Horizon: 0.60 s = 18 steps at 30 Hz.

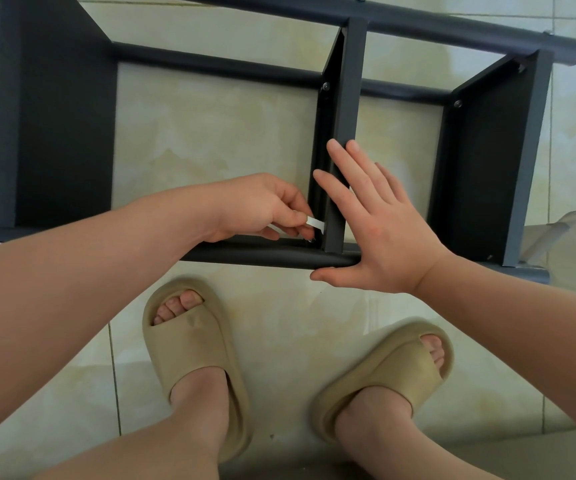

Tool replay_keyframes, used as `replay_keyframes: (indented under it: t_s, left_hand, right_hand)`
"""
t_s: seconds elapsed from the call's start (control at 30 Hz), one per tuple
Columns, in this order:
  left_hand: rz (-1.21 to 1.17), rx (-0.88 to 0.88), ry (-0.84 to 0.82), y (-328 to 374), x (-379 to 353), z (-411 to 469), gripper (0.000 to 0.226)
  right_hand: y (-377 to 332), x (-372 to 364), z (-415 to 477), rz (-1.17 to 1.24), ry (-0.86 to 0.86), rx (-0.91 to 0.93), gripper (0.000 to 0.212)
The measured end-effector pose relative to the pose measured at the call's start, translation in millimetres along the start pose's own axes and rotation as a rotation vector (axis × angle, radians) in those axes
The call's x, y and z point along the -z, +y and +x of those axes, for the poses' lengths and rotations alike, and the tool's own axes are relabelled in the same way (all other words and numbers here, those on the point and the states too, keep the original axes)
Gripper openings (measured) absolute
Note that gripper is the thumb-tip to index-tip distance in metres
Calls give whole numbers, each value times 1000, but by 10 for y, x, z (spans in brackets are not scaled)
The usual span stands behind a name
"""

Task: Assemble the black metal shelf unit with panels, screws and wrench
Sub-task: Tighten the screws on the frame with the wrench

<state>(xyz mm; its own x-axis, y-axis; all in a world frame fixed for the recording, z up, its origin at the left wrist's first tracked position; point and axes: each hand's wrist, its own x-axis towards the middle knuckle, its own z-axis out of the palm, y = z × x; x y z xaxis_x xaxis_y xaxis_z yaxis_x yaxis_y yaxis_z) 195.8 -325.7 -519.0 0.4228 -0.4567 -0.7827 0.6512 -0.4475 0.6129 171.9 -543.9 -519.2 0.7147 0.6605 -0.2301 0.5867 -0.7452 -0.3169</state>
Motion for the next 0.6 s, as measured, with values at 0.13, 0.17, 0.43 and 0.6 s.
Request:
replay_keyframes:
  t_s: [0.13,0.17,0.43,0.6]
  left_hand:
    - [54,-27,-6,-22,7,-3,12]
    - [68,-33,-7,-26,8,-4,12]
    - [136,-80,-38,-77,-9,17,16]
    - [168,-105,-41,-128,-24,44,17]
  right_hand:
    - [4,1,-1,-2,-3,-2,113]
    - [3,1,-1,-2,-3,-2,113]
    - [3,-11,0,3,6,0,112]
    - [8,-13,-2,3,7,6,112]
